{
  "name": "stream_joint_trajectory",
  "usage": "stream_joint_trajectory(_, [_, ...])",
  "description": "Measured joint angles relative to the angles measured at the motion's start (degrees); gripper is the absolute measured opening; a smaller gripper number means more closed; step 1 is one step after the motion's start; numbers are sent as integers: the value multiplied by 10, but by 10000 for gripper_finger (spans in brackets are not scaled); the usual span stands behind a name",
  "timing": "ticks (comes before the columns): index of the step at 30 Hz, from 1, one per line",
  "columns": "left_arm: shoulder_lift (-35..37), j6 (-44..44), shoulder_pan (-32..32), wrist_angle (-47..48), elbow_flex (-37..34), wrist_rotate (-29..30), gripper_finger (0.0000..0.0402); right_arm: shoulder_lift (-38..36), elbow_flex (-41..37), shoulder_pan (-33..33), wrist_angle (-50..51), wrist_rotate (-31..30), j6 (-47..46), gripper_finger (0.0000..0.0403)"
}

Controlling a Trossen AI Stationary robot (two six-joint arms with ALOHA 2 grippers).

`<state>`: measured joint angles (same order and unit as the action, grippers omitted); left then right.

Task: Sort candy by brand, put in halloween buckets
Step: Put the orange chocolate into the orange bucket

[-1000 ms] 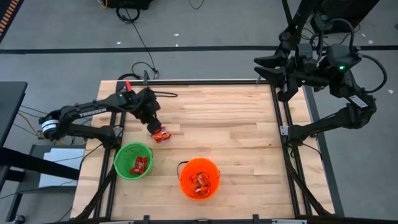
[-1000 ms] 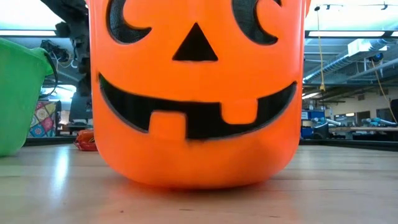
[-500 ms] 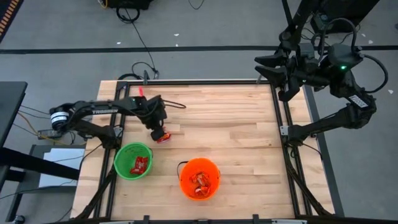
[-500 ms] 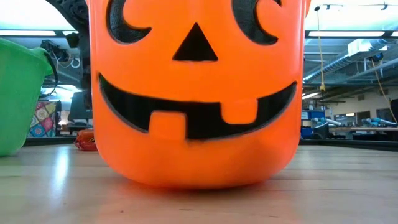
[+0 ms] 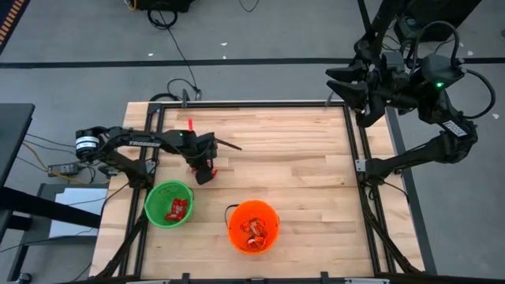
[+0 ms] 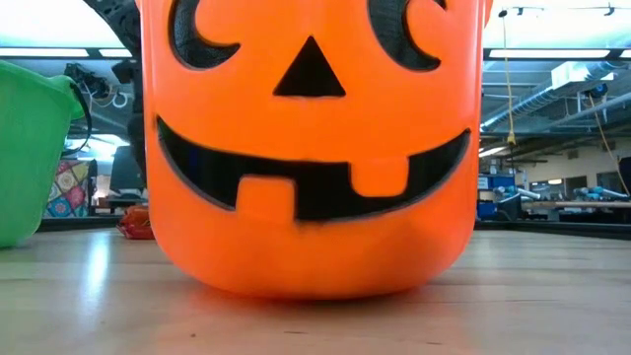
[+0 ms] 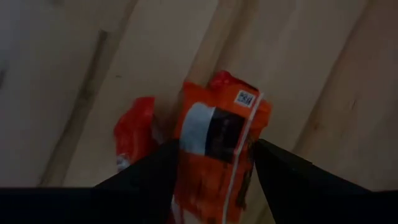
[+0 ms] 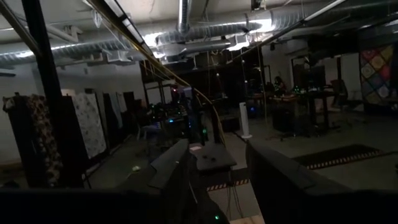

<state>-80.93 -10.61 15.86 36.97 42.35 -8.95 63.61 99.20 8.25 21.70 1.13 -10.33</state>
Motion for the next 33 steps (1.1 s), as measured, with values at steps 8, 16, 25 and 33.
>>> stream_joint_trajectory(8, [-16,-1,-5,-11,0,-6,206,0,0,0,-3,1,-2,170])
stream_joint_trajectory(16, [-16,-10,-5,-10,0,-18,83,0,0,0,-7,1,0,170])
stream_joint_trajectory(25, [-16,-31,-5,1,9,-56,21,0,0,0,-7,15,0,170])
stream_joint_trajectory(33, [-16,10,-5,114,147,-150,11,0,0,0,-7,21,0,170])
